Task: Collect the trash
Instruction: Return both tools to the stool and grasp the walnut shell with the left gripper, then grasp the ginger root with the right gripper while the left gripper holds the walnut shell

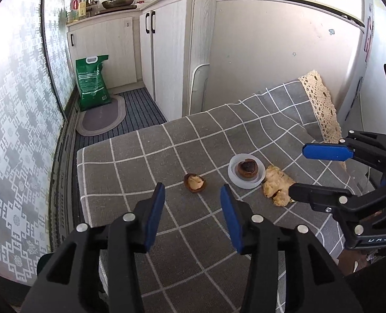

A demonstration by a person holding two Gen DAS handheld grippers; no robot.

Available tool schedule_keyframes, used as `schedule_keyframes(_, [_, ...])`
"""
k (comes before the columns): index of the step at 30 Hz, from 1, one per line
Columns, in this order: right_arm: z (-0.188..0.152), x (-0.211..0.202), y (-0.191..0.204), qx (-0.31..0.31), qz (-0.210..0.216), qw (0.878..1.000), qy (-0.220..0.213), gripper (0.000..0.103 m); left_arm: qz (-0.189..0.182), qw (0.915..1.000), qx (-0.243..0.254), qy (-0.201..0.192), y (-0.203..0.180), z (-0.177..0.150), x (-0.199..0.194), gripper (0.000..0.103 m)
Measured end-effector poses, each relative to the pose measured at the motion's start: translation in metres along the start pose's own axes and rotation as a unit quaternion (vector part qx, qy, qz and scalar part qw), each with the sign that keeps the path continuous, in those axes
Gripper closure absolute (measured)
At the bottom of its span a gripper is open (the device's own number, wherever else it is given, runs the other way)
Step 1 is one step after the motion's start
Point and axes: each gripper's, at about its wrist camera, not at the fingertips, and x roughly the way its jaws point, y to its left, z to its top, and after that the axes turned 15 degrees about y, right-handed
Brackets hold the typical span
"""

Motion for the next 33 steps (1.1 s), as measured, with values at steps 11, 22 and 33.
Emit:
schedule_keyframes(11, [-0.011,0.005,-0.014,0.008,0.016,1.000,0.014,0.047,0.023,0.9992,0.016,0.030,-0.007,0.012,0.022,0.071])
schedule_keyframes(22, [-0.010,0.012,-0.003,-0.008,0.028,0.999,0.027,0.048,0.006,0.9998,-0.002,0.017,-0.002,0.013,0.020,0.081])
schedule_keyframes(33, [-0.001,0.023,0.008,-0.021,0.012,0.999,0.029,0.055,-0.041,0.9987,-0.015,-0.027,0.003,0.002,-0.005,0.081])
